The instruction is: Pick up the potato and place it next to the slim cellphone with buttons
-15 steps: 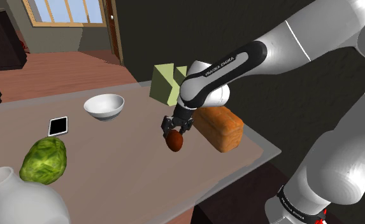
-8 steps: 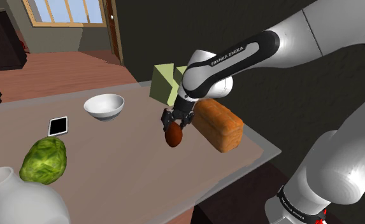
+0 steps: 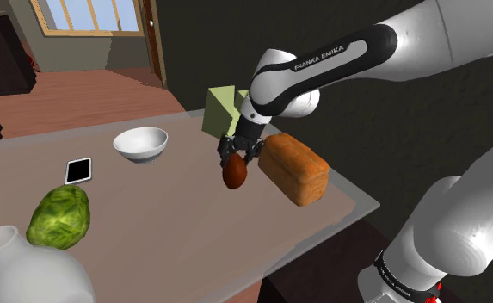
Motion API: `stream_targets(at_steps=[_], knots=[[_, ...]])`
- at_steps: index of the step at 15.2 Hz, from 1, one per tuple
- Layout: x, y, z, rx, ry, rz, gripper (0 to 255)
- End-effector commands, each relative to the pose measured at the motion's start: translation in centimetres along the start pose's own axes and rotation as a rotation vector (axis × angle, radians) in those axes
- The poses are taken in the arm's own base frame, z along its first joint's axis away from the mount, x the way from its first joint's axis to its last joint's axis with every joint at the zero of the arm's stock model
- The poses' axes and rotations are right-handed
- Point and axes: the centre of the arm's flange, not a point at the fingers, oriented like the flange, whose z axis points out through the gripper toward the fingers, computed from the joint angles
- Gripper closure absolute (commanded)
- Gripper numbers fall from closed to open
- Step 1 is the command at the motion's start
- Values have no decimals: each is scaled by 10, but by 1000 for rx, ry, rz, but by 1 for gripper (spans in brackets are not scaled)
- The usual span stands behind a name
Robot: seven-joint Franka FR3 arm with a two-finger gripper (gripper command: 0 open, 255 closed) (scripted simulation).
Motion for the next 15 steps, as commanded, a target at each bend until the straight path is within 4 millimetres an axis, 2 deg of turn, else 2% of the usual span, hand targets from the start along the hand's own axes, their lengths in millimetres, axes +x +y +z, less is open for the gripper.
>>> stream_targets(at_steps=[1,11,12,15], knots=[[0,-4,-11,0,0,0,255],[2,-20,-60,0,0,0,255],[2,-21,-62,0,0,0,255],[23,-49,-43,0,0,0,255]])
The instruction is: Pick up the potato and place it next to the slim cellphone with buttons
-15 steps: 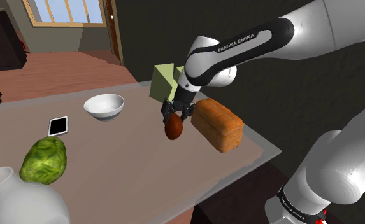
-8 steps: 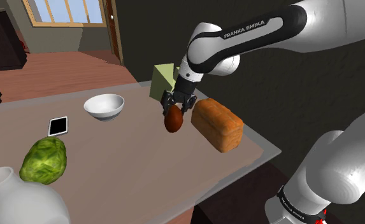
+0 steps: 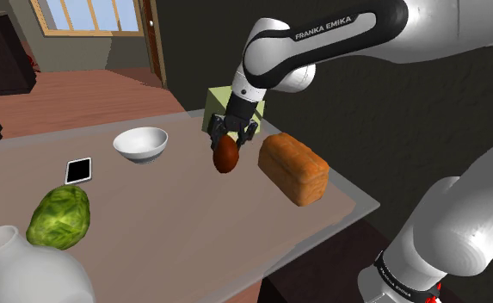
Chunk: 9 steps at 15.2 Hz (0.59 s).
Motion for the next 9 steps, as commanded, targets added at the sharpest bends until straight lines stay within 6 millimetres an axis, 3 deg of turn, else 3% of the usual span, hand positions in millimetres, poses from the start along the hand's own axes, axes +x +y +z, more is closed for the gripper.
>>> stream_targets(at_steps=[1,9], knots=[[14,-17,11,0,0,1,255],[70,-91,61,0,0,1,255]])
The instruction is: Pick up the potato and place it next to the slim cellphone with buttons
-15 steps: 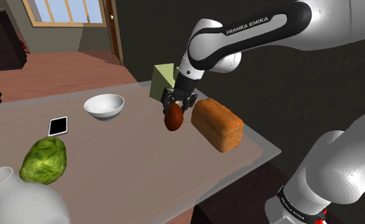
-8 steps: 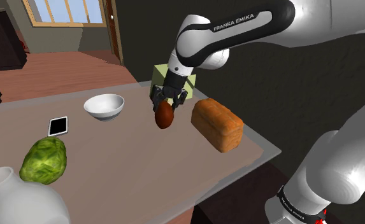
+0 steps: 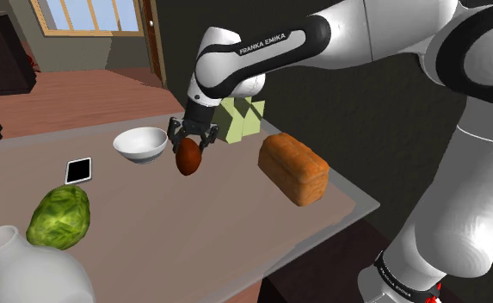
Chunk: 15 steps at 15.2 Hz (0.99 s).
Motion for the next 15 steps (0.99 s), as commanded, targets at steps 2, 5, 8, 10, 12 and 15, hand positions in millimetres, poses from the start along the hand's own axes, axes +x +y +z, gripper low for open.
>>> stream_targets(at_steps=[2,5,8,10,12,15], knots=[[21,-29,18,0,1,1,255],[42,-56,36,0,1,1,255],[63,-84,55,0,1,1,255],[78,-103,67,0,1,1,255],[92,-121,80,0,1,1,255],[113,-150,99,0,1,1,255]])
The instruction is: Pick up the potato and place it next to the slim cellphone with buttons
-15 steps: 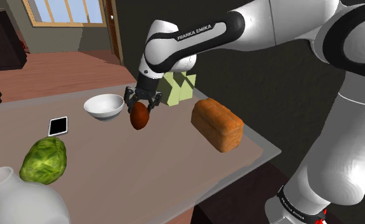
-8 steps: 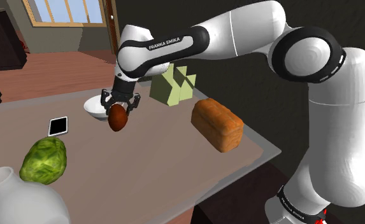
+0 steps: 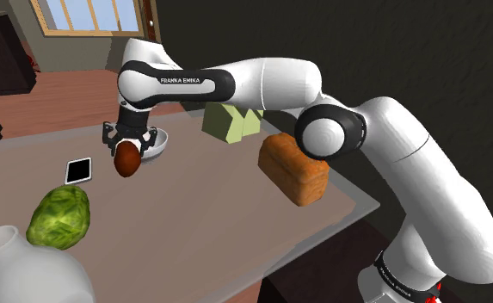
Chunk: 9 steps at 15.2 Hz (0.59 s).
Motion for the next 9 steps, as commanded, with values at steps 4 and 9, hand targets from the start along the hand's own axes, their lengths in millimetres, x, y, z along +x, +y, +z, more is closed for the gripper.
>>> stream_targets(at_steps=[4,9], knots=[[6,-1,28,-5,0,3,255],[5,7,53,-5,0,3,255]])
